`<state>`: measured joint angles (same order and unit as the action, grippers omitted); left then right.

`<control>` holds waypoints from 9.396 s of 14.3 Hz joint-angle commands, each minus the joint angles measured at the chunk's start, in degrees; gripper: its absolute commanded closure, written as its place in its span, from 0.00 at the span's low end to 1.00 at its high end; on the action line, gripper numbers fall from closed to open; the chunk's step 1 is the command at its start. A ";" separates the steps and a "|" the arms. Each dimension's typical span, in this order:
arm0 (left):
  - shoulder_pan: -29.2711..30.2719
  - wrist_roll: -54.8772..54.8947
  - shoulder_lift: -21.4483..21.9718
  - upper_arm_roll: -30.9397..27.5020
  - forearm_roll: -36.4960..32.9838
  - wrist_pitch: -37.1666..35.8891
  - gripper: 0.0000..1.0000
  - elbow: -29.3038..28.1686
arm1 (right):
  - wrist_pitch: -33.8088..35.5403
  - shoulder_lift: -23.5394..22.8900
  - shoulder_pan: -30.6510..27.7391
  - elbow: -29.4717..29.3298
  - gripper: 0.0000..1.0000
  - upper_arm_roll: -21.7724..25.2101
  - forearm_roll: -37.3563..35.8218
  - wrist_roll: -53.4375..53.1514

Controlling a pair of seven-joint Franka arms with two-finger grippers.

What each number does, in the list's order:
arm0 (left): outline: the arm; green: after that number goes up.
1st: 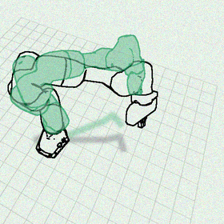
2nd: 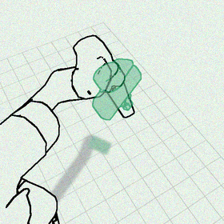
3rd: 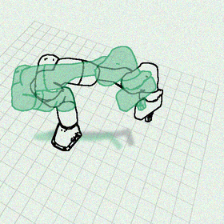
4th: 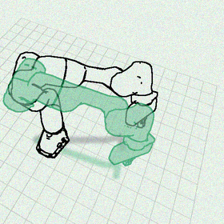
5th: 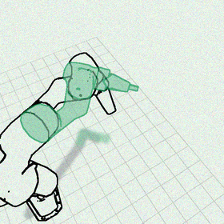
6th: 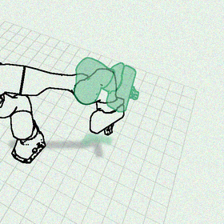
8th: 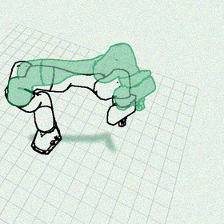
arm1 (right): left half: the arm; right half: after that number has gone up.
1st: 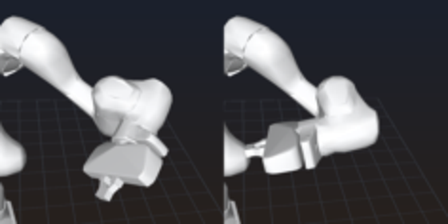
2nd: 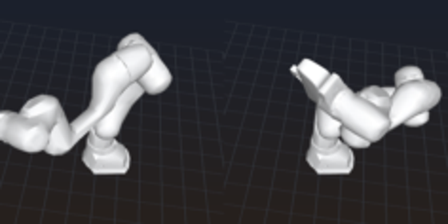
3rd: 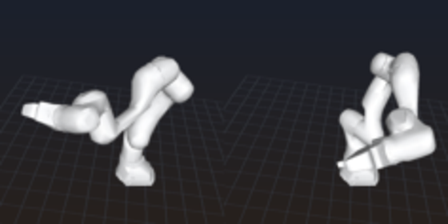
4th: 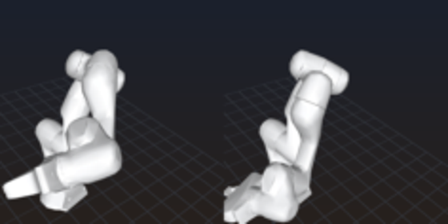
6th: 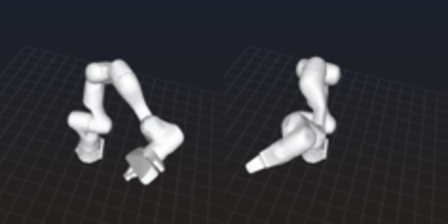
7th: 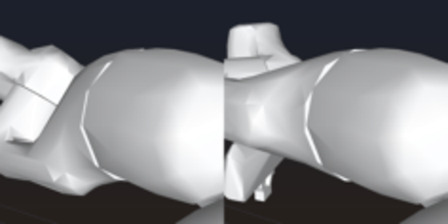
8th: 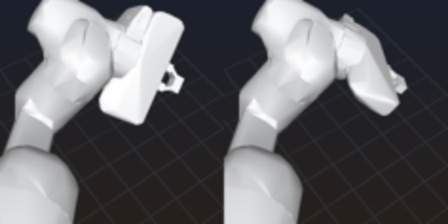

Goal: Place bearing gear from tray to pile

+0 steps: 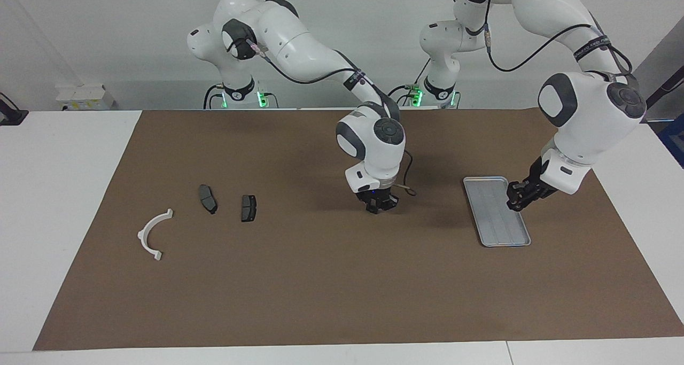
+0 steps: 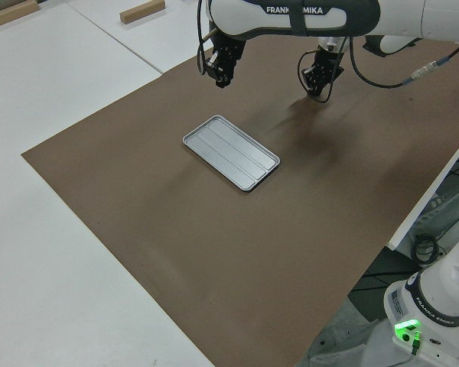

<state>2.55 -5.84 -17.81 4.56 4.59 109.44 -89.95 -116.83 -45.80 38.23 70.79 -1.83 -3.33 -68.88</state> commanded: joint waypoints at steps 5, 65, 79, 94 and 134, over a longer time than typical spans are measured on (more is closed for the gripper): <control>-0.70 -0.31 0.14 -0.26 0.86 -0.45 1.00 0.57 | 16.17 9.04 -11.58 -0.65 1.00 -1.07 0.25 17.50; -4.88 -0.12 12.26 -0.26 -9.16 -6.59 0.00 -4.19 | 3.56 19.44 -11.45 14.81 0.00 -0.89 -0.45 13.31; -1.49 2.15 24.84 0.88 -6.87 -10.47 0.00 -8.93 | -8.60 11.61 -3.16 21.23 0.00 -0.98 2.70 -6.53; -4.22 0.64 21.14 0.97 -3.97 -10.12 0.00 -7.60 | -4.29 13.71 -1.59 23.33 0.03 -0.98 2.98 -5.65; -3.16 1.53 23.52 0.27 -3.88 -13.28 0.00 -10.68 | -0.83 21.47 -34.17 21.31 1.00 -0.54 2.27 65.53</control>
<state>-0.90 -4.66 4.19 4.85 0.24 96.76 -99.35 -112.54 -21.72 7.14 90.61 -1.47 -1.25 -9.00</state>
